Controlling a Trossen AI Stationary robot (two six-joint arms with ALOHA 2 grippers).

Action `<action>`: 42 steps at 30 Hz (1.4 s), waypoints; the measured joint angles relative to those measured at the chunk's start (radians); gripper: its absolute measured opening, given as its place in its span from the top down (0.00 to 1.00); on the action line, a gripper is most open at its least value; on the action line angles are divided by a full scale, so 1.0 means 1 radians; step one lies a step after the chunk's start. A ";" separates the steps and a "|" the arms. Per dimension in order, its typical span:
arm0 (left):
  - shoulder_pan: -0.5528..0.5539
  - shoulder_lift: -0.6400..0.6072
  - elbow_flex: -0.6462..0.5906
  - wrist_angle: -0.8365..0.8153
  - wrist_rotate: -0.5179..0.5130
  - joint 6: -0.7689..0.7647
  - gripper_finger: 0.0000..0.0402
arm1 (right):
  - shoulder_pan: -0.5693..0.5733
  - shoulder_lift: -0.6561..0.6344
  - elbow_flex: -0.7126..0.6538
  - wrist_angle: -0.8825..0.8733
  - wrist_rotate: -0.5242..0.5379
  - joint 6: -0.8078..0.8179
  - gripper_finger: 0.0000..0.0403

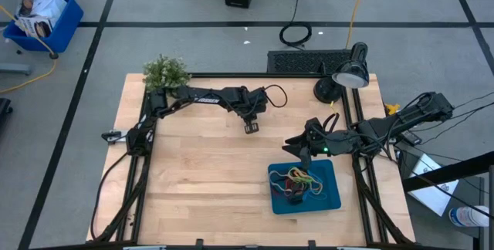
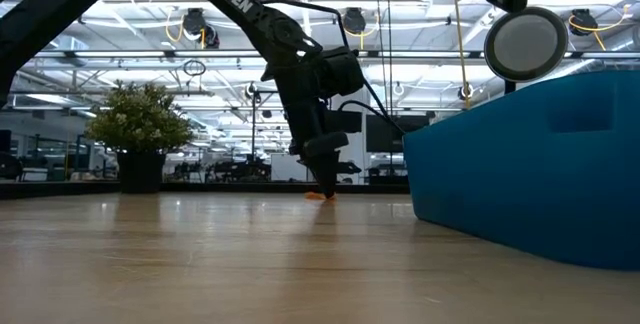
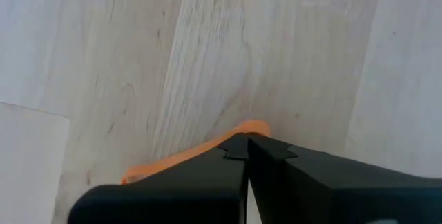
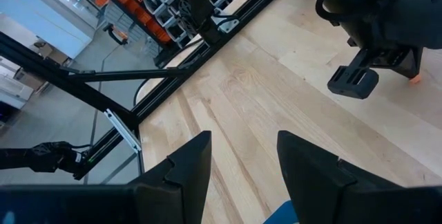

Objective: Pick and place rubber bands into bin
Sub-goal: Put the orange rubber band into the blue bin

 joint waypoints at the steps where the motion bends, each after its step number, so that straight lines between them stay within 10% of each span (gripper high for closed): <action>1: 0.000 -0.001 0.000 -0.003 0.012 -0.007 0.99 | 0.000 0.000 0.000 0.000 0.000 0.000 0.60; 15: -0.004 -0.002 0.000 0.012 0.064 -0.056 0.97 | 0.000 0.000 0.000 0.000 0.000 0.000 0.60; 42: -0.041 -0.005 0.000 -0.054 0.006 0.458 0.88 | 0.035 0.000 0.000 -0.001 -0.054 -0.049 0.60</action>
